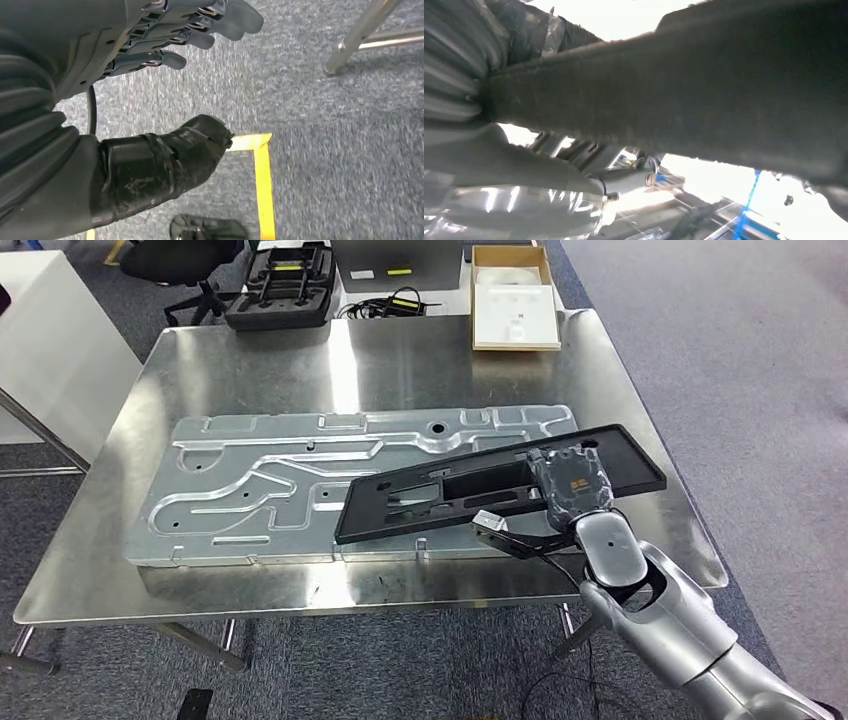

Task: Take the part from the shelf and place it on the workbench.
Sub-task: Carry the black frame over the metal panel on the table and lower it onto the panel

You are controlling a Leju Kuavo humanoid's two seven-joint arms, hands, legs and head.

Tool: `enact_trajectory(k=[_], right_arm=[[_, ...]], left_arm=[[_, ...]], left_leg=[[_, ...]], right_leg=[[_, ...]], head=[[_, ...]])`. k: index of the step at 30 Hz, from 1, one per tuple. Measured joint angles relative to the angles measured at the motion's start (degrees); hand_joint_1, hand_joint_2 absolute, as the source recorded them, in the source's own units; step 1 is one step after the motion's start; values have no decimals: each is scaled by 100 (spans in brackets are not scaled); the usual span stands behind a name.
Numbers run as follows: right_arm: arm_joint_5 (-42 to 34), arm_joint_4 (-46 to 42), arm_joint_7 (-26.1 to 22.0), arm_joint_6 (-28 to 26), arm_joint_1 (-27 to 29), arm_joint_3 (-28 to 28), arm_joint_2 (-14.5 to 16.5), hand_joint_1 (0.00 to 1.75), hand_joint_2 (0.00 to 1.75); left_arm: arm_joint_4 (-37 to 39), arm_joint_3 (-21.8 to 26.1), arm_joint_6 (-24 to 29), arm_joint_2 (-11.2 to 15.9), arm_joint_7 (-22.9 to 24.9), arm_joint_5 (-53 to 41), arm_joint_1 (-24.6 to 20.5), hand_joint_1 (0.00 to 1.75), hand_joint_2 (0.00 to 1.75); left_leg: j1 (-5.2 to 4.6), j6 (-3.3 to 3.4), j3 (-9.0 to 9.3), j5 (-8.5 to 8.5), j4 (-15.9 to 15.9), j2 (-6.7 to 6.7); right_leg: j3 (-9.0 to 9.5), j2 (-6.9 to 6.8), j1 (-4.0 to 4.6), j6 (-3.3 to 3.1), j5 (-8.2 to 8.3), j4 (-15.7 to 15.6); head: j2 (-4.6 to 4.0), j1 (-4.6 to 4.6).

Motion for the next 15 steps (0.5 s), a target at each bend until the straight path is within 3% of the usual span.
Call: enact_trajectory(k=[2, 5, 6, 7, 9, 11, 12, 15], right_arm=[[14, 27, -9, 1, -6, 14, 7, 175, 175], [17, 101, -2, 3, 46, 23, 6, 175, 175], [12, 128, 7, 3, 81, 25, 3, 175, 175], [-8, 155, 19, 2, 111, 26, 0, 175, 175], [-115, 216, 49, 0, 152, 26, -11, 175, 175], [-302, 294, 90, -7, 193, 25, -18, 175, 175], [-409, 336, 123, -20, 235, 20, -20, 175, 175], [-763, 459, 240, -178, 390, -37, -33, 44, 44]], left_arm=[[-3, -13, -7, 1, -10, 2, -15, 0, 175], [-8, -48, -6, -1, -1, 6, -22, 0, 175], [-11, -54, -3, -3, 17, 12, -6, 0, 175], [-13, -56, -8, -4, 44, 27, 10, 0, 175], [-16, -57, -84, -3, 99, 98, 26, 0, 175], [-19, -57, -244, 12, 118, 186, 16, 0, 175], [-20, -56, -315, 20, 110, 211, 17, 0, 175], [-24, -58, -394, 41, 58, 218, 27, 0, 175]], left_leg=[[33, 10, 138, 9, -77, 7], [51, 7, 209, -48, -77, -6], [64, -10, 233, -84, -62, -9], [82, -35, 262, -129, -36, -11], [115, -102, 317, -237, 36, -12], [125, -179, 319, -321, 115, -11], [120, -219, 311, -344, 145, -11], [124, -308, 291, -412, 237, -5]], right_leg=[[-186, -7, -20, 55, -179, 377], [-755, -11, -85, 158, -492, 1173], [-856, -12, -110, 193, -443, 1205], [-860, -15, -135, 225, -258, 1040], [-696, -26, -174, 275, 237, 413], [-588, -38, -161, 231, 396, 1], [-587, -38, -143, 176, 364, -22], [-545, -29, -139, 22, 405, -40]], head=[[0, 15], [0, 28], [0, 29], [0, 29], [0, 29], [0, 34], [0, 32], [0, 20]])
